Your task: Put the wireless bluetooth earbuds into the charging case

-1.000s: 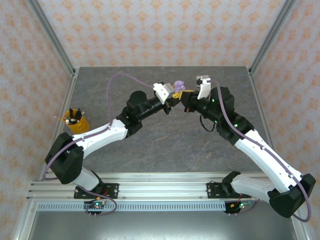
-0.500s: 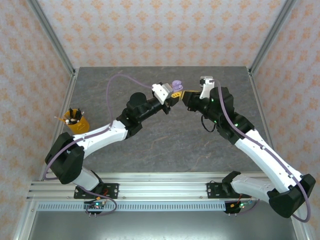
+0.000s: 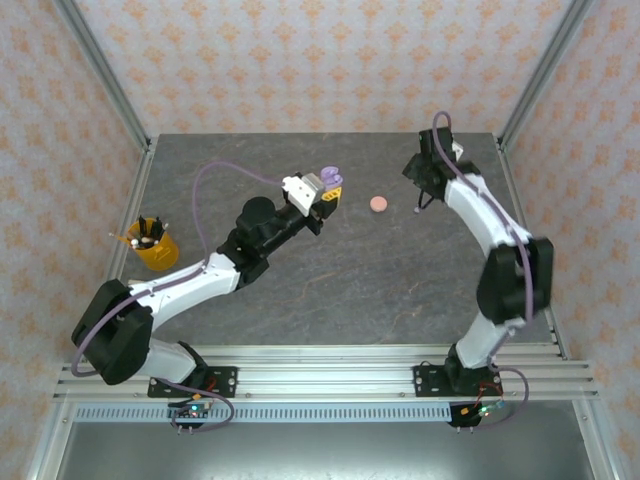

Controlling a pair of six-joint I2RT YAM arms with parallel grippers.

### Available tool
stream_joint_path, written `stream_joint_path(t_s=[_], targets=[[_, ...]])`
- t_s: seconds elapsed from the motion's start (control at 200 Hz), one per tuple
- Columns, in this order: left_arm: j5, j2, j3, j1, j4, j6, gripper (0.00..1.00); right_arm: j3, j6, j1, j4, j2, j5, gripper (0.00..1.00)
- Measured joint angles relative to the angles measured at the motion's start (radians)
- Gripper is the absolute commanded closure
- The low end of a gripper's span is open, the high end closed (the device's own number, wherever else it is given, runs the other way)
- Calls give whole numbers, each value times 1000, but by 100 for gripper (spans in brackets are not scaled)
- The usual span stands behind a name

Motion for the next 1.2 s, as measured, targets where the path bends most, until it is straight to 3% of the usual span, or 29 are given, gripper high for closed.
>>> stream_joint_path(t_s=[0.18, 0.34, 0.686, 1.051, 1.201], targets=[[-5, -31, -41, 0, 0, -11, 100, 410, -31, -47, -177, 384, 0, 44], [-13, -52, -74, 0, -1, -11, 100, 595, -78, -48, -297, 555, -27, 47], [-19, -54, -85, 0, 0, -14, 100, 293, -93, -47, -277, 470, -61, 50], [-19, -61, -87, 0, 0, -18, 100, 207, -113, -46, -218, 425, -72, 69], [-19, -79, -91, 0, -3, -18, 100, 183, -125, -46, -193, 411, -75, 82]])
